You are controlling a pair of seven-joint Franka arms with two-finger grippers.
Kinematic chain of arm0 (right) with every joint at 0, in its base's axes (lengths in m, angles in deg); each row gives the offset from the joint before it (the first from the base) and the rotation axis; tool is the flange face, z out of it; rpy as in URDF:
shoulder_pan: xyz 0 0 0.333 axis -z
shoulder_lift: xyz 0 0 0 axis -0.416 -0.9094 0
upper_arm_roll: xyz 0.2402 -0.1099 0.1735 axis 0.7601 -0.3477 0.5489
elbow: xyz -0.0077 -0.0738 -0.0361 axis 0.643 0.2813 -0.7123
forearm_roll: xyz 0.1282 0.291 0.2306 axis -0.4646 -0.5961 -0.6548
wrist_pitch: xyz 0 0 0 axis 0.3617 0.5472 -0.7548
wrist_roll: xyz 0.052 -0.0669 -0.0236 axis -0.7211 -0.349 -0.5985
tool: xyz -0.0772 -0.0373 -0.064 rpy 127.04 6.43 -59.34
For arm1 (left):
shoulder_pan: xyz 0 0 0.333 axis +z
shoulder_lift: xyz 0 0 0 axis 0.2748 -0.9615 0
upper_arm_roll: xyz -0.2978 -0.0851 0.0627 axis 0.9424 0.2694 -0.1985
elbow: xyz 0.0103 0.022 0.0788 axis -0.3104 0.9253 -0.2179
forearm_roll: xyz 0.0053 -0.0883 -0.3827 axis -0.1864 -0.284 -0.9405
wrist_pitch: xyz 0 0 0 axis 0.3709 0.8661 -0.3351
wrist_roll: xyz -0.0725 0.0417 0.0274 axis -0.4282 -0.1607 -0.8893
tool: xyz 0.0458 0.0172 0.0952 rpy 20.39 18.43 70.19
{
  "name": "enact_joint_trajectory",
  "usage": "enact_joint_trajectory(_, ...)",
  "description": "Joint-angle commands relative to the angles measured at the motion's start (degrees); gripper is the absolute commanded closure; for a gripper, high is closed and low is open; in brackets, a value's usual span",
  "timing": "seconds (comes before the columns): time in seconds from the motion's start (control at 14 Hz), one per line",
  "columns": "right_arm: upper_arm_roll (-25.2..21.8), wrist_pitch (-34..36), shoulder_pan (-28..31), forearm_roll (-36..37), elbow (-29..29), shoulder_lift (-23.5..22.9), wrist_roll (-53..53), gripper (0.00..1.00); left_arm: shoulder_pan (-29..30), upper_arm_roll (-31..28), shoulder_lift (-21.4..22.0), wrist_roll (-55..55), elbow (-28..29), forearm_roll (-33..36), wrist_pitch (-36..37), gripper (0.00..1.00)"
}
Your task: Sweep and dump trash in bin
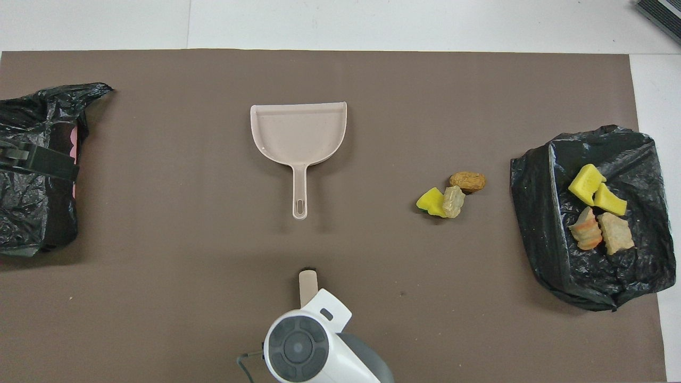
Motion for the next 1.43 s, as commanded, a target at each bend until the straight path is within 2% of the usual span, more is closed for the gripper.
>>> enact_joint_trajectory(0.0, -0.31, -4.04, -2.86, -2.71, 8.25, 5.57, 0.59, 0.00, -0.84, 0.15, 1.14, 0.57, 0.72, 0.13, 1.07, 0.00)
enact_joint_trajectory(0.14, -0.31, -3.69, -4.53, -2.98, 11.84, 8.29, 0.59, 0.00, -0.93, 0.32, 1.75, 0.66, 1.94, 0.04, 0.20, 0.00)
enact_joint_trajectory(0.29, -0.31, -3.69, -5.41, -3.86, 13.35, 9.53, 0.50, 0.00, -1.71, 0.32, 1.93, 0.66, 3.78, -0.39, -4.27, 0.00)
enact_joint_trajectory(0.5, -0.31, -7.28, -5.33, -4.30, 13.09, 8.74, 0.59, 0.01, -6.10, 0.32, 0.88, 4.86, 7.55, -0.40, -10.85, 0.00)
enact_joint_trajectory(0.64, -0.31, -7.64, -5.41, -4.83, 12.74, 8.48, 0.32, 0.08, -8.48, 0.32, 0.79, 8.90, 11.86, -0.39, -18.14, 0.00)
enact_joint_trajectory(0.72, -0.40, -7.82, -5.41, -4.83, 12.65, 8.22, -0.02, 0.09, -9.62, 0.32, 0.35, 9.36, 13.01, -0.40, -20.09, 0.00)
enact_joint_trajectory(0.93, -0.40, -10.89, -4.97, -4.83, 11.61, 5.68, -0.64, 0.14, -13.74, 0.32, -4.03, 12.59, 13.64, -0.40, -24.84, 0.00)
enact_joint_trajectory(1.0, -0.40, -11.42, -4.97, -4.74, 10.82, 4.88, -0.64, 0.23, -15.50, 0.32, -5.96, 14.44, 13.64, -0.40, -27.03, 0.00)
enact_joint_trajectory(1.07, -0.49, -11.25, -5.06, -4.56, 10.20, 4.70, -0.64, 0.37, -16.56, 0.32, -7.98, 16.11, 13.64, -0.31, -29.14, 0.00)
enact_joint_trajectory(1.14, -0.49, -11.07, -5.06, -3.78, 10.02, 4.52, -0.73, 0.64, -17.96, 0.32, -10.09, 17.35, 13.55, -0.31, -31.34, 0.00)
enact_joint_trajectory(1.22, -0.58, -10.72, -5.06, -3.60, 9.76, 4.35, -0.64, 0.97, -19.81, 0.32, -12.46, 19.36, 13.64, -0.31, -33.88, 0.00)
enact_joint_trajectory(1.36, -0.75, -10.28, -4.89, -2.99, 9.32, 4.17, -0.56, 1.00, -22.28, 0.32, -16.51, 22.71, 13.72, -0.31, -38.11, 0.00)
